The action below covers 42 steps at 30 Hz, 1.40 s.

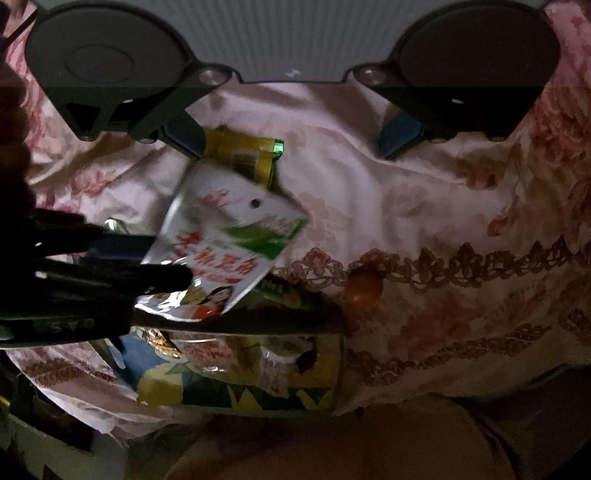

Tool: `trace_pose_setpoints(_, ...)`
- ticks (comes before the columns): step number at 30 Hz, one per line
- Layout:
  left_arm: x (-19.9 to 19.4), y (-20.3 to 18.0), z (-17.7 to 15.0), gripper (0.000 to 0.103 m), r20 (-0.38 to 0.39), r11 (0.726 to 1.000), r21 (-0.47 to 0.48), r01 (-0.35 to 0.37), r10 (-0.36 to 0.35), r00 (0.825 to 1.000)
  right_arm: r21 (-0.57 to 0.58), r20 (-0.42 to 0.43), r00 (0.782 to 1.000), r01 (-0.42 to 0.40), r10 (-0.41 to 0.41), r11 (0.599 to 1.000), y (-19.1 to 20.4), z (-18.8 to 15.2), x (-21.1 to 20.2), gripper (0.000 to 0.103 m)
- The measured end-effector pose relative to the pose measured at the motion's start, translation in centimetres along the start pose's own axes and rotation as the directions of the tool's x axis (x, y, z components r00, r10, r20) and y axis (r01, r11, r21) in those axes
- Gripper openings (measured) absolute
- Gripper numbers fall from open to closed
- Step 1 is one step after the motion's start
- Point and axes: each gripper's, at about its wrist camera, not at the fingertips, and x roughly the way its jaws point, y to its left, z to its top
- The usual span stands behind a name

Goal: Organize snacks
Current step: 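Close the right gripper on the white-and-green printed pouch, then lift the pouch with the right gripper while the left gripper closes on the yellow bar packet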

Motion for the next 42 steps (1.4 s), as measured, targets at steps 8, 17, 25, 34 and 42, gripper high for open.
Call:
trace_pose_setpoints(8, 1.1, 0.4, 0.9, 0.102, 0.031, 0.998, -0.044, 0.053, -0.052, 0.998, -0.028, -0.054, 0.997, -0.057, 0.055, 0.998, 0.9, 0.0, 3.0, 0.043)
trace_pose_setpoints(17, 2.1, -0.7, 0.3, 0.088, 0.038, 0.998, 0.004, 0.057, -0.057, 0.998, -0.087, -0.115, 0.987, -0.126, 0.115, 0.988, 1.7, 1.3, 5.0, 0.047)
trace_pose_setpoints(25, 1.7, -2.0, -0.5, 0.078, 0.040, 0.996, 0.065, 0.066, -0.068, 0.997, -0.093, -0.147, 0.978, -0.161, 0.147, 0.983, 1.9, 2.6, 5.9, 0.036)
trace_pose_setpoints(34, 2.0, -1.5, -0.4, 0.072, 0.034, 0.996, 0.048, 0.077, -0.079, 0.996, -0.162, -0.247, 0.953, -0.220, 0.176, 0.962, 3.7, 2.6, 8.1, 0.040)
trace_pose_setpoints(42, 2.0, -1.4, -0.3, 0.069, 0.048, 0.994, 0.064, 0.090, -0.094, 0.994, -0.222, -0.225, 0.957, -0.233, 0.183, 0.947, 5.1, 2.7, 7.4, 0.014)
